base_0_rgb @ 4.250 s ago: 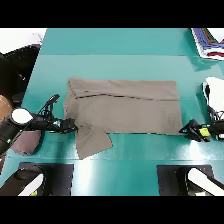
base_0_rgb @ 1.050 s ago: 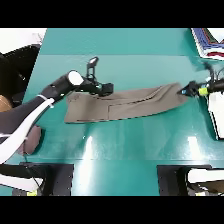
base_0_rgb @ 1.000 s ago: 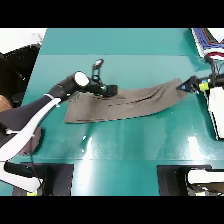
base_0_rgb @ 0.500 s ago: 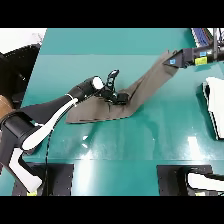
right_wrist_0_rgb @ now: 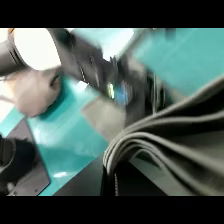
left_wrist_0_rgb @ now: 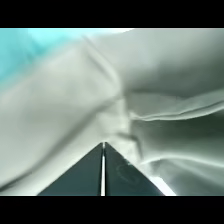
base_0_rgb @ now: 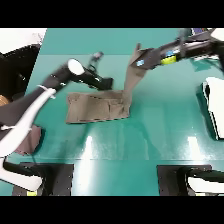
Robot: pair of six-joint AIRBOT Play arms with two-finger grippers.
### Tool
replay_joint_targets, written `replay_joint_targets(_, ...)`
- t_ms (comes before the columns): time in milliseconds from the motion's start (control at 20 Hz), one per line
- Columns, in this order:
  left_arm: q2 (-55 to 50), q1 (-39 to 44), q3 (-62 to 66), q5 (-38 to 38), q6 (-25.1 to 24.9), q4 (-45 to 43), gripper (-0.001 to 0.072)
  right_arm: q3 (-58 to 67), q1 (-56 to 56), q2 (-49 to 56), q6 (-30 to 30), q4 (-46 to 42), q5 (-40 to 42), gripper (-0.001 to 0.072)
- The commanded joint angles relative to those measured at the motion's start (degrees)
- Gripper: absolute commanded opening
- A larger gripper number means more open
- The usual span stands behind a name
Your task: Fold the shirts.
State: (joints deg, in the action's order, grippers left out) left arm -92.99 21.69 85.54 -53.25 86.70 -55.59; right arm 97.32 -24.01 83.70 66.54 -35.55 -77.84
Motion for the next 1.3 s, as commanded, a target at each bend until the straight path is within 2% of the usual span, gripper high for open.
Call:
replay_joint_targets(0, 11.3, -10.3, 0.0, -5.5, -0.2, -8.3, 0.0023, 0.2, -11.3, 4.9, -1.5, 0.1, 8.7, 0.0015)
replay_joint_targets(100, 17.6, -15.9, 0.0, -7.0, -0.2, -12.8, 0.0024, 1.1, -18.6, 10.3, -2.8, -0.2, 15.1, 0.0016)
replay_joint_targets(200, 22.4, -20.4, 0.0, -8.0, -0.2, -16.1, 0.0023, 6.9, -23.7, 17.9, -2.8, -0.5, 15.8, 0.0018)
replay_joint_targets(250, 24.3, -22.3, 0.0, -8.5, -0.2, -16.8, 0.0024, 10.3, -25.4, 21.4, -2.8, -0.5, 15.8, 0.0043)
replay_joint_targets(300, 25.5, -23.8, 0.0, -9.2, -0.2, -16.9, 0.0023, 13.5, -26.7, 24.6, -2.8, -0.7, 15.8, 0.0223)
replay_joint_targets(350, 26.3, -25.2, 0.0, -10.1, -0.2, -16.9, 0.0023, 16.5, -27.6, 27.4, -2.8, -0.5, 15.3, 0.0493)
replay_joint_targets(400, 26.8, -26.0, 0.0, -11.0, -0.2, -16.9, 0.0023, 18.9, -27.8, 29.6, -2.8, -0.5, 13.8, 0.0602)
replay_joint_targets(450, 26.9, -26.5, 0.0, -12.1, -0.2, -16.9, 0.0024, 20.9, -27.6, 31.2, -2.7, -0.5, 11.3, 0.0593)
replay_joint_targets(500, 26.9, -26.7, 0.0, -13.2, -0.2, -16.9, 0.0023, 21.3, -26.7, 31.6, -2.1, -0.6, 9.2, 0.0523)
replay_joint_targets(550, 26.9, -26.7, 0.0, -13.9, -0.3, -16.9, 0.0023, 19.8, -25.3, 30.9, -0.7, -0.6, 7.9, 0.0485)
replay_joint_targets(700, 26.9, -26.7, 0.0, -15.5, -1.7, -16.8, 0.0023, 11.9, -19.0, 26.8, -0.4, -1.3, 4.5, 0.0482)
replay_joint_targets(850, 26.9, -26.7, 0.0, -17.7, -1.7, -16.8, 0.0023, 0.5, -11.6, 20.5, 1.2, -6.5, 4.3, 0.0481)
replay_joint_targets(1100, 26.8, -26.7, -0.2, -18.3, -1.7, -15.9, 0.0023, -20.5, 2.3, 10.0, 3.9, -9.1, 9.3, 0.0483)
replay_joint_targets(1250, 26.8, -26.7, -0.2, -18.3, -1.7, -14.6, 0.0024, -27.6, 6.1, 8.9, 4.1, -8.2, 12.3, 0.0493)
